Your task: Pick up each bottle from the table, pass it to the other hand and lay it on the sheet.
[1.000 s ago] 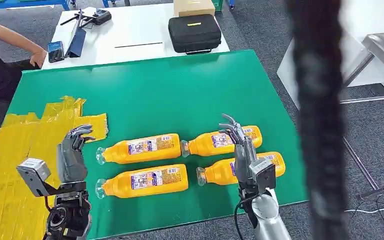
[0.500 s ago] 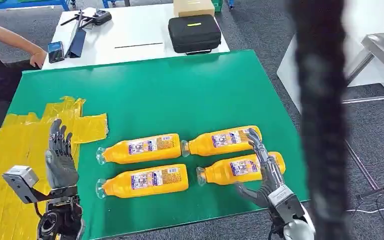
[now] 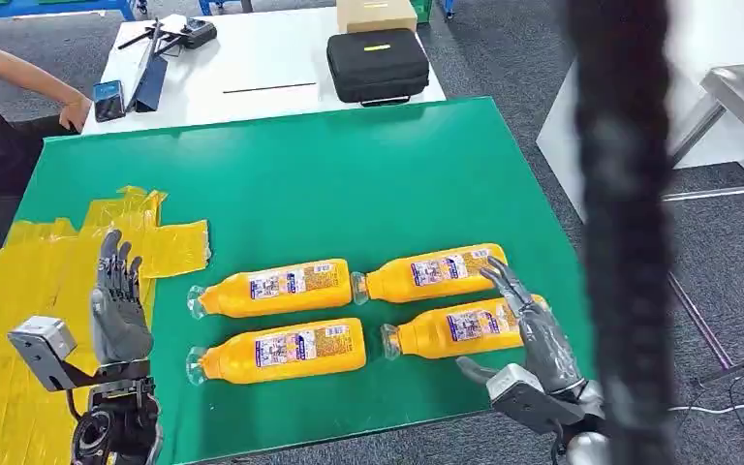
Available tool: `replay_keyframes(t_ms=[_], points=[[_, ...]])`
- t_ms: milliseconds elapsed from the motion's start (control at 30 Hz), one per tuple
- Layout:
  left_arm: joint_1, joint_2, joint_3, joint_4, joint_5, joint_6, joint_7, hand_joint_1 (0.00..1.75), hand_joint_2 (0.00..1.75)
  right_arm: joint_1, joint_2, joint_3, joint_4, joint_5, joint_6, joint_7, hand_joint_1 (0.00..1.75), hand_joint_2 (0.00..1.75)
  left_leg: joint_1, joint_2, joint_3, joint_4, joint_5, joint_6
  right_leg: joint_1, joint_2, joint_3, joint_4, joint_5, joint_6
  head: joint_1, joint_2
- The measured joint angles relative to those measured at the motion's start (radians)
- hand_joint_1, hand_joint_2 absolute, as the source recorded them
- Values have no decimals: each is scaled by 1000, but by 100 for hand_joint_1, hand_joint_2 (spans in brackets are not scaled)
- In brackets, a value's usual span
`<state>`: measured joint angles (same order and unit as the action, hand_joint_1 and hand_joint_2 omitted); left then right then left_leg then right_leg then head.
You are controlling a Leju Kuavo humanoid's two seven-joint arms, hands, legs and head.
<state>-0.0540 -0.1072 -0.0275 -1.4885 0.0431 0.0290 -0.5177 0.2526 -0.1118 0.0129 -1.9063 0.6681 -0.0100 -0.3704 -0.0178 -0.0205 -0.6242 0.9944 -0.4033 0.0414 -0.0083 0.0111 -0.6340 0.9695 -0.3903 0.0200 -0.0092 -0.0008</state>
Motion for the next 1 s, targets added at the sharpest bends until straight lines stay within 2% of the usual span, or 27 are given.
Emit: replay_keyframes(t_ms=[233, 500, 1000], points=[[8, -2, 2, -8, -2, -9, 11, 0, 0, -9, -43, -7, -3, 178, -43, 91, 0, 175, 0, 0, 0, 0, -1, 1, 0, 0, 0, 0, 0, 0, 0, 0], [1, -10, 1, -8, -2, -10, 26, 0, 0, -36, -92, 8, 47, 218, -40, 135, 0, 175, 0, 0, 1, 0, 0, 1, 0, 0, 1, 0, 0, 0, -1, 0], [-2, -10, -3, -8, 16, -10, 30, 0, 0, -61, -98, 33, 128, 301, 42, 192, 0, 175, 0, 0, 1, 0, 0, 1, 0, 0, 1, 0, 0, 0, -1, 0]])
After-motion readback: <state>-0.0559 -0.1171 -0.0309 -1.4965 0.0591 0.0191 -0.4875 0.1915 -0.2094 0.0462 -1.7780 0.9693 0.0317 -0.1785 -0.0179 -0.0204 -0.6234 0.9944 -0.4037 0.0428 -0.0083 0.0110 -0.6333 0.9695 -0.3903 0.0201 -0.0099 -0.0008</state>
